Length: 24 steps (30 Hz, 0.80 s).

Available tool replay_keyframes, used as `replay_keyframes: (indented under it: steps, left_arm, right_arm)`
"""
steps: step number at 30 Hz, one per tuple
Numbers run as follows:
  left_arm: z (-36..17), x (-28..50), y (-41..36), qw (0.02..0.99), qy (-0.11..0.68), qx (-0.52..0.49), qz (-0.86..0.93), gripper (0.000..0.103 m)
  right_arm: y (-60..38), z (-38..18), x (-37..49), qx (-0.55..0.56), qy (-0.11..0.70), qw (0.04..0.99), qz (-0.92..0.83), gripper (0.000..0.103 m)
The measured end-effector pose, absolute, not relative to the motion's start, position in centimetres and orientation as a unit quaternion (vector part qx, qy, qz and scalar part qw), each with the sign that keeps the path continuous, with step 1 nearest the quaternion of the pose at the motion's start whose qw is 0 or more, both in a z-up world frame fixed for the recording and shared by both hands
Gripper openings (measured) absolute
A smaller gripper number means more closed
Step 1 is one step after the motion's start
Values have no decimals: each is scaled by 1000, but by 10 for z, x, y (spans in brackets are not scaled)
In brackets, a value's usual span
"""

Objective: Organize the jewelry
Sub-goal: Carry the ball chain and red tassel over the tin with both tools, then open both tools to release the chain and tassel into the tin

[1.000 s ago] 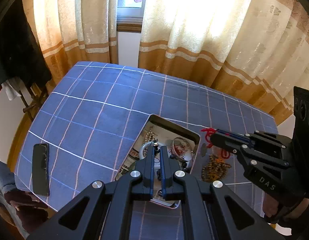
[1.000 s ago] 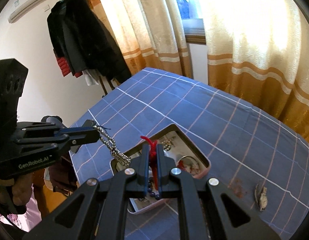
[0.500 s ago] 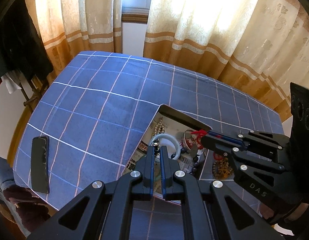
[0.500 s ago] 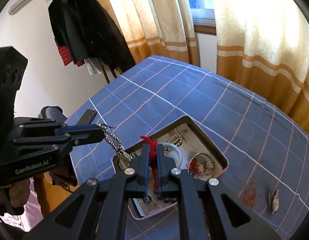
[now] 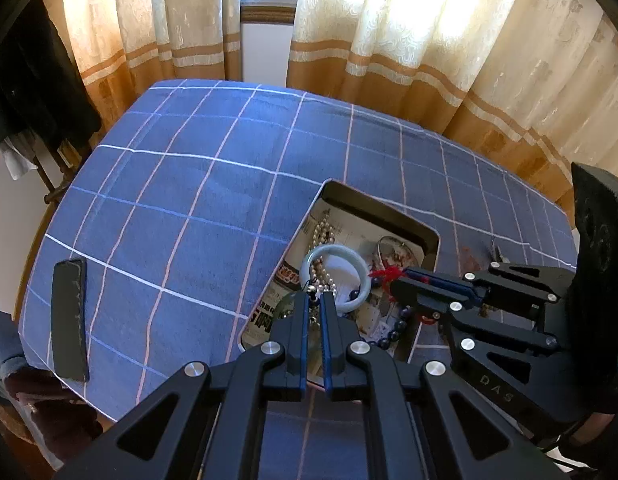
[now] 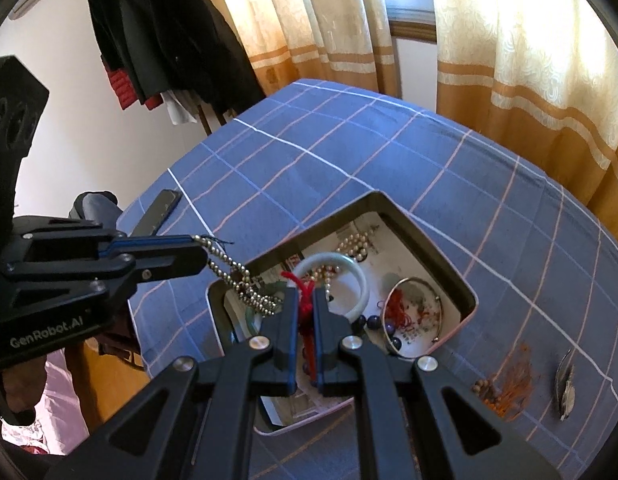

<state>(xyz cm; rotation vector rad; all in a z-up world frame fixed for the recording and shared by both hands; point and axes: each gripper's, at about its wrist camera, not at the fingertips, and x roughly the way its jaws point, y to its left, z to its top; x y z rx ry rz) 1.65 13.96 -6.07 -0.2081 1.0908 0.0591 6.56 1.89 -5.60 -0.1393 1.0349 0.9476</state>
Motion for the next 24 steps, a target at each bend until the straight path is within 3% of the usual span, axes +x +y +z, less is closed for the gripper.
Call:
replay_keyframes:
  steps: [24]
  left_arm:
    - [-113,27,139,822,561,-87,38,4]
  right_arm:
    - [21,-94,66,-96,506,744,426,9]
